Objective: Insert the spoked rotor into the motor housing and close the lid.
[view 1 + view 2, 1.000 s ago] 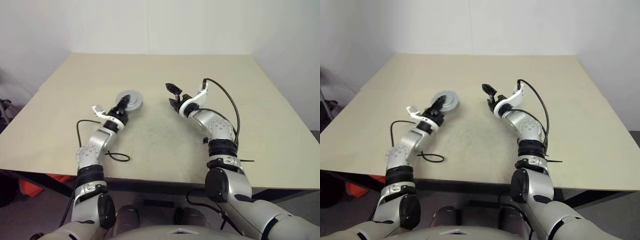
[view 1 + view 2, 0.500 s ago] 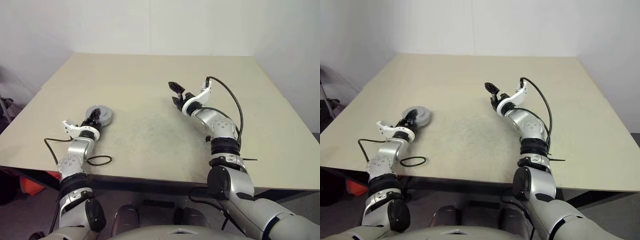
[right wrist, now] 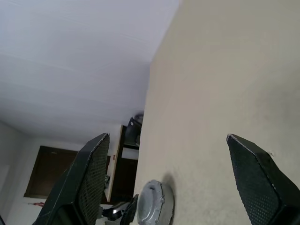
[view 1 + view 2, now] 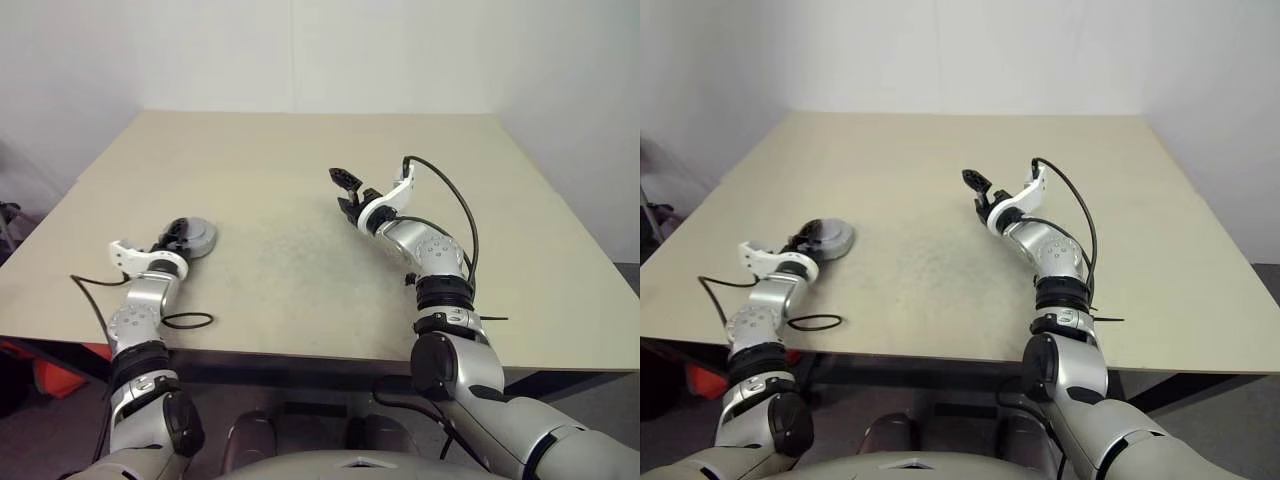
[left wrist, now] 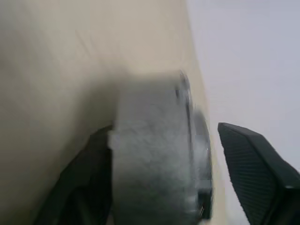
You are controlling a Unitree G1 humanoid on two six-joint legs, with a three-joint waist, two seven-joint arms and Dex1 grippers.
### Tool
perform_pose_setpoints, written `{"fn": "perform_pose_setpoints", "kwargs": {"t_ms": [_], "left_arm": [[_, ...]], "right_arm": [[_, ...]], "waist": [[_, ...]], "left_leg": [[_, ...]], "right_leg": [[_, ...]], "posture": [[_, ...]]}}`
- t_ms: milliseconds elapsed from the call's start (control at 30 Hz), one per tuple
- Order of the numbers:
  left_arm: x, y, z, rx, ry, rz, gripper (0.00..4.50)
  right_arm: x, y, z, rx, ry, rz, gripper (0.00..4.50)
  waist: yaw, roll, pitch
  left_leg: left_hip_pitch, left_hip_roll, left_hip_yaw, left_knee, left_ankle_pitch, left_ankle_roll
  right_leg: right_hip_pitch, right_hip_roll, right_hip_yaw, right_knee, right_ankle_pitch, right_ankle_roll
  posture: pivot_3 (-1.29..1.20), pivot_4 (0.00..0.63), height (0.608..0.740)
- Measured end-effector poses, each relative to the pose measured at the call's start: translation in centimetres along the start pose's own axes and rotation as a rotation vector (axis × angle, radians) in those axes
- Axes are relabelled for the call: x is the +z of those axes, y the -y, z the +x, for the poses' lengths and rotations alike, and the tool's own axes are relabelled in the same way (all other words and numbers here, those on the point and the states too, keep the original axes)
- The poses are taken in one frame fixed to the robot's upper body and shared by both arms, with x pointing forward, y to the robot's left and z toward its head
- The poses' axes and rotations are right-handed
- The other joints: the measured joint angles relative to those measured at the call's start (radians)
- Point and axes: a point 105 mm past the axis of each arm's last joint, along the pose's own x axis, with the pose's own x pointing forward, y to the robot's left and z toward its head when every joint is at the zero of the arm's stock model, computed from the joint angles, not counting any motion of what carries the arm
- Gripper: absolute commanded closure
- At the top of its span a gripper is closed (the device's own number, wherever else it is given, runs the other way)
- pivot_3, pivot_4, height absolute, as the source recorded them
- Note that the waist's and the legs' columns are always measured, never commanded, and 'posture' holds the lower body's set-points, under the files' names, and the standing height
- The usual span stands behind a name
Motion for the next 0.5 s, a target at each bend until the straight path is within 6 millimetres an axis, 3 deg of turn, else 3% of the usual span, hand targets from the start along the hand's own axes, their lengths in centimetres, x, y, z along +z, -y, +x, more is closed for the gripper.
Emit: {"fn": "perform_pose_setpoints", "kwargs": {"t_ms": [133, 233, 367, 500], "left_arm": [[3.8, 0.4, -0.2, 0.003, 0.110, 0.052, 1.10], [4.8, 0.9, -0.2, 0.002, 0.143, 0.097, 1.10], [4.1, 1.6, 0.0, -0.015, 0.127, 0.201, 1.10], [1.0, 5.5, -0.3, -0.207, 0.062, 0.543, 1.10]], "right_arm": [[-0.3, 0.2, 0.2, -0.009, -0.018, -0.002, 0.00], [-0.8, 0.0, 0.5, -0.006, -0.039, -0.018, 0.00], [-0.9, -0.1, 0.6, 0.008, -0.042, -0.058, 0.00], [0.2, -1.6, -0.3, 0.114, -0.002, -0.348, 0.00]], "waist": [[0.006, 0.000, 0.000], [0.009, 0.000, 0.000], [0.008, -0.001, 0.000], [0.014, -0.003, 0.000]], "left_leg": [[0.002, 0.001, 0.000, 0.000, 0.000, 0.000], [0.002, -0.001, 0.000, 0.000, 0.000, 0.000], [0.002, -0.001, 0.000, 0.000, 0.000, 0.000], [0.001, -0.001, 0.000, 0.000, 0.000, 0.000]], "right_leg": [[0.000, 0.000, 0.000, 0.000, 0.000, -0.001], [0.001, -0.002, 0.000, 0.000, 0.000, -0.002], [0.001, -0.002, 0.000, 0.000, 0.000, -0.002], [0.001, -0.002, -0.001, 0.000, 0.000, -0.002]], "posture": [[0.00, 0.000, 0.740], [0.00, 0.000, 0.740], [0.00, 0.000, 0.740], [0.00, 0.000, 0.740]]}}
